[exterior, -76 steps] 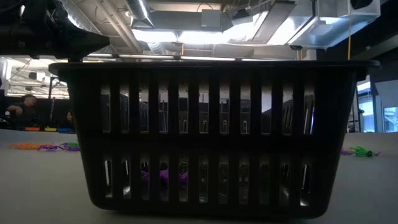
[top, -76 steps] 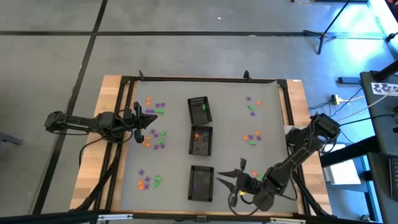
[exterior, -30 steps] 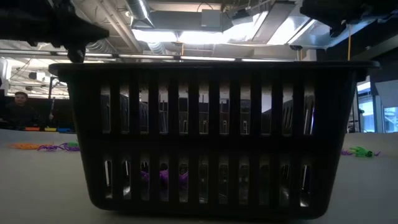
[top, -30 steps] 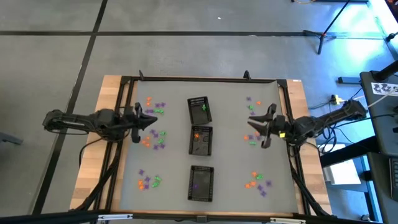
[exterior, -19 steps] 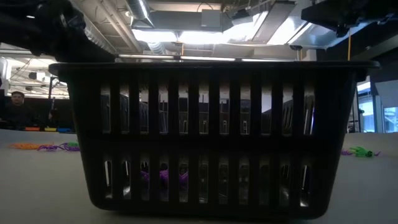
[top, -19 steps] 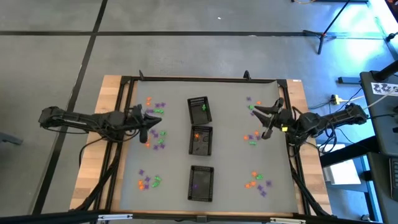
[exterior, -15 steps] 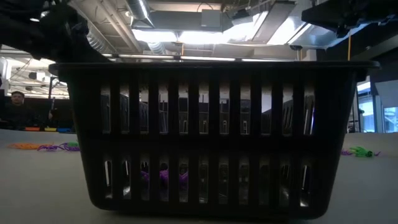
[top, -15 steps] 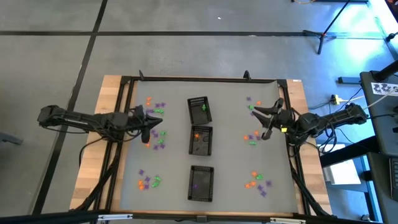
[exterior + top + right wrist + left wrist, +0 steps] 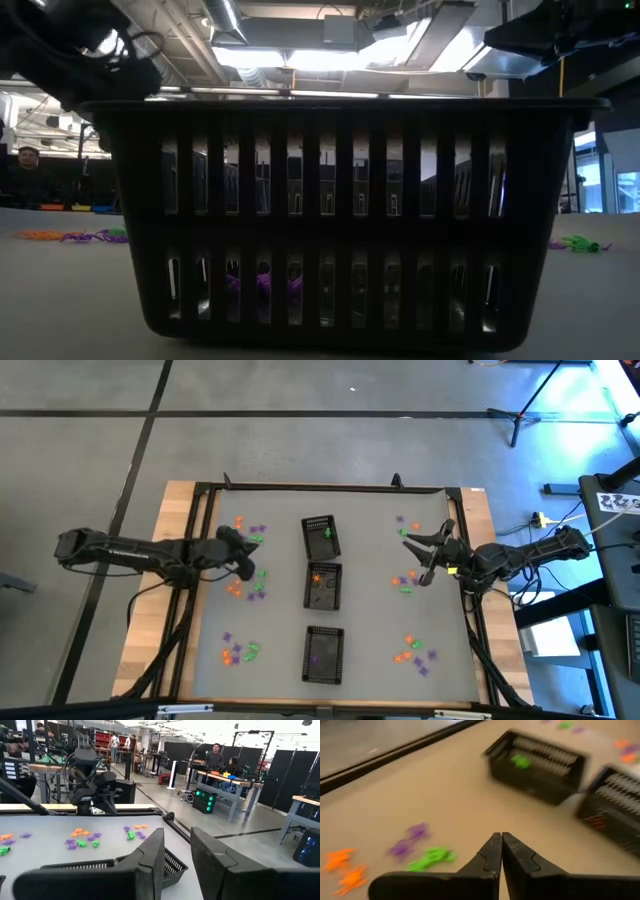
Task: Sort Halloween decoration
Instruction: Put the green skeleton toy into the top black bin
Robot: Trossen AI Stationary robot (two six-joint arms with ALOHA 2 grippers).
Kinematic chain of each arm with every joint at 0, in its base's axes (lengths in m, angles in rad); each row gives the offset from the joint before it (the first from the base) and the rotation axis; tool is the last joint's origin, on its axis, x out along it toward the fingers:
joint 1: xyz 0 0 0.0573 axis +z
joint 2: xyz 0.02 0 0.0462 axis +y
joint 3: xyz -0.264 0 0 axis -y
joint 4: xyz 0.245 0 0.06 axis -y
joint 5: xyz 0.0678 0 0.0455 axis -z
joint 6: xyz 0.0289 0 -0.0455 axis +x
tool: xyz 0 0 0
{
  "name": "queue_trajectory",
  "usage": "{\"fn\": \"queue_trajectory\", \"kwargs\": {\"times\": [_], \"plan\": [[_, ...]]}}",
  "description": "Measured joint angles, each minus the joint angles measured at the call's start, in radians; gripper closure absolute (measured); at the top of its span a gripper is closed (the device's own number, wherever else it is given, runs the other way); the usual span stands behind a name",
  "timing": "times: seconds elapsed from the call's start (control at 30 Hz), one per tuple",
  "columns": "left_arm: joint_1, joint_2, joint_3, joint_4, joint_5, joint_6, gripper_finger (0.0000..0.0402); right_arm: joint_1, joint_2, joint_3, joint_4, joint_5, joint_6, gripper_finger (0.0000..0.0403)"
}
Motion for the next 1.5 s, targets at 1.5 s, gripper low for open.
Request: {"fn": "queue_trajectory", "kwargs": {"times": [1.5], "plan": [[0.487,0.698,0.276,-0.125,0.306,0.321,0.0254,0.000,0.006,0.001,0.032,-0.017,-0.032,0.0310]]}}
